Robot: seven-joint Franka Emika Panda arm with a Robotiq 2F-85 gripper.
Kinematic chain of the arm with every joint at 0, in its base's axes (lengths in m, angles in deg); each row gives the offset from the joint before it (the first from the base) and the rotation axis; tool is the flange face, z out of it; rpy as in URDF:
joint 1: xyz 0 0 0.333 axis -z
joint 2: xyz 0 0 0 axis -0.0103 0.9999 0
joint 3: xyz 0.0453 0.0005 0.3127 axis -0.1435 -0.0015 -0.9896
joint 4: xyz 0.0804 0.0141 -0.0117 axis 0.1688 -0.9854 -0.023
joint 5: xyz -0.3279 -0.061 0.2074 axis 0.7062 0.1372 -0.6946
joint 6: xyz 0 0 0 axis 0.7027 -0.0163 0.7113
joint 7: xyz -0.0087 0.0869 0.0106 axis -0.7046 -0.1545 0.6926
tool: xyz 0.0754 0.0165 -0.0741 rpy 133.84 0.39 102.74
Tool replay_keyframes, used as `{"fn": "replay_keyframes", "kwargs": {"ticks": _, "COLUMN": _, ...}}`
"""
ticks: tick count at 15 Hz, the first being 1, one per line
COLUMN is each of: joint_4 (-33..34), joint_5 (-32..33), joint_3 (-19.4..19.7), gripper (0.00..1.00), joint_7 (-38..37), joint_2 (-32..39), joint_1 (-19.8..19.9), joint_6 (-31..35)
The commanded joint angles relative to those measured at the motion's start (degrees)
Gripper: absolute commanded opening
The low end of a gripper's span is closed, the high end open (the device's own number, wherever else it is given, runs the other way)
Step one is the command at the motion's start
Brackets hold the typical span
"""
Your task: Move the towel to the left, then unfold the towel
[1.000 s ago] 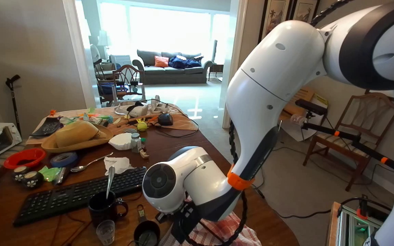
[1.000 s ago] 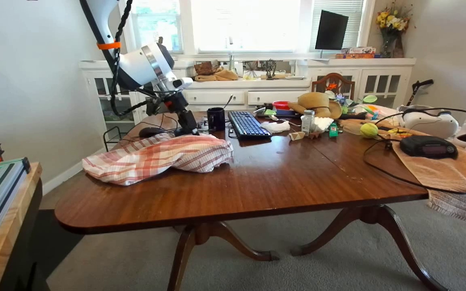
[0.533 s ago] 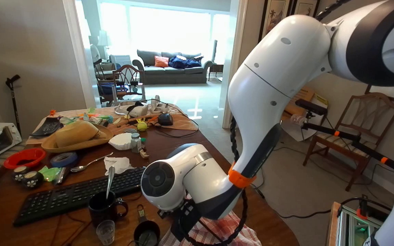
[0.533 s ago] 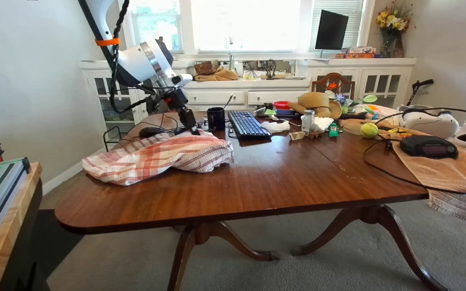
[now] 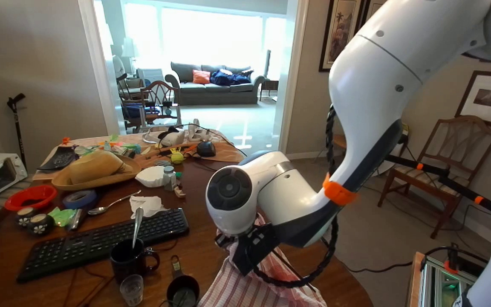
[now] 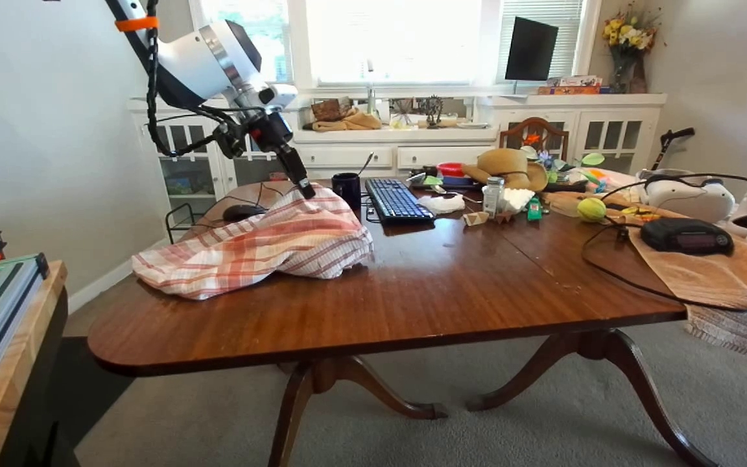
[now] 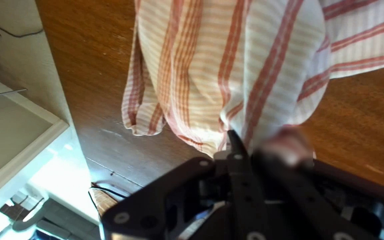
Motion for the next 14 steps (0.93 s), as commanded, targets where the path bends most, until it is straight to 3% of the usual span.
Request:
{"fn": "replay_keyframes", "kwargs": {"ticks": 1, "joint_4": -9.1, "joint_5": 0.1, "joint_3": 0.1, "gripper": 0.01, "joint_7": -2.9, "joint_2": -9.4, "joint_1": 4.0, "joint_6": 1.2}}
{"fn": "replay_keyframes", "kwargs": {"ticks": 9, "joint_4": -19.3, "joint_5": 0.3, "joint_3": 2.8, "gripper": 0.01, "joint_7": -5.0, "joint_2": -19.9, "joint_1": 12.8, "joint_6": 3.6}}
{"fn": "replay_keyframes", "kwargs": {"ticks": 14, "joint_4": -20.8, "joint_5": 2.4, "joint_3": 5.1, "gripper": 0.01, "joint_7": -6.5, "joint_2": -19.2, "joint_1": 17.1, "joint_6": 6.8}}
